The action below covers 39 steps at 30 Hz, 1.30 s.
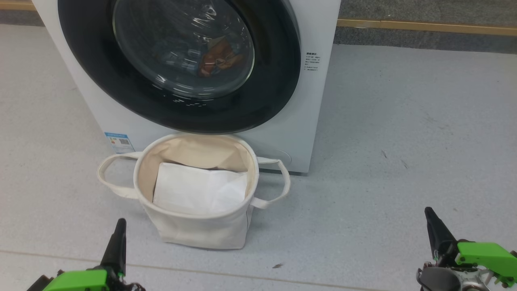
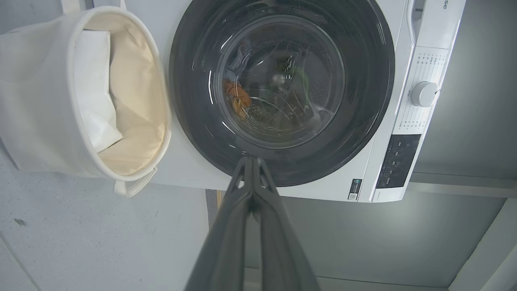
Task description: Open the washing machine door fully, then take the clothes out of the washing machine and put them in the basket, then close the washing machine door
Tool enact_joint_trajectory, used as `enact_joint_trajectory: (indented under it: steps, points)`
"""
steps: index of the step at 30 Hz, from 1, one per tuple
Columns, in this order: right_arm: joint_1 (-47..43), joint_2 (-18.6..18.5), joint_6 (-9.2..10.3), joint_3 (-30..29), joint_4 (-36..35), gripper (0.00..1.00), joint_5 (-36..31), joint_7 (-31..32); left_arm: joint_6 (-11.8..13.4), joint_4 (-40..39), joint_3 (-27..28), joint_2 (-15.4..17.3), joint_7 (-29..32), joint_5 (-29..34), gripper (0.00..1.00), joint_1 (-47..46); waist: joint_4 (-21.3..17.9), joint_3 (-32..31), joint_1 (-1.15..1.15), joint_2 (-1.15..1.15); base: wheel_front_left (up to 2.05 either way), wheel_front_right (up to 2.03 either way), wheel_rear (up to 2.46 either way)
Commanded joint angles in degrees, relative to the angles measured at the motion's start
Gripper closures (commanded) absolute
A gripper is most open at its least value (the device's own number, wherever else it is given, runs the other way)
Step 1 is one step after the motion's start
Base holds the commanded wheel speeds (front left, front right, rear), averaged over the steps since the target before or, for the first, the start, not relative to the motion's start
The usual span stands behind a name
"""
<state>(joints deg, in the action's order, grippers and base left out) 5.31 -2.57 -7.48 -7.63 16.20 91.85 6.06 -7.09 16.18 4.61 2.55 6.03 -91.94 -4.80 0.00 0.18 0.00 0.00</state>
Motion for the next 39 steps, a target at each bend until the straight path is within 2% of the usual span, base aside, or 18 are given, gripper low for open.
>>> enact_joint_trajectory:
  steps: [1,39]
  points:
    - [0.9,-0.3,-0.01,1.1,-2.2,1.00,0.3,0.4,-0.4,-2.2,1.9,0.3,0.4,-0.2,1.00,-1.4,0.0,0.0,0.00,0.00,0.00,0.00,0.00]
    - [0.9,-0.3,-0.01,1.1,-2.2,1.00,0.3,0.4,-0.4,-2.2,1.9,0.3,0.4,-0.2,1.00,-1.4,0.0,0.0,0.00,0.00,0.00,0.00,0.00]
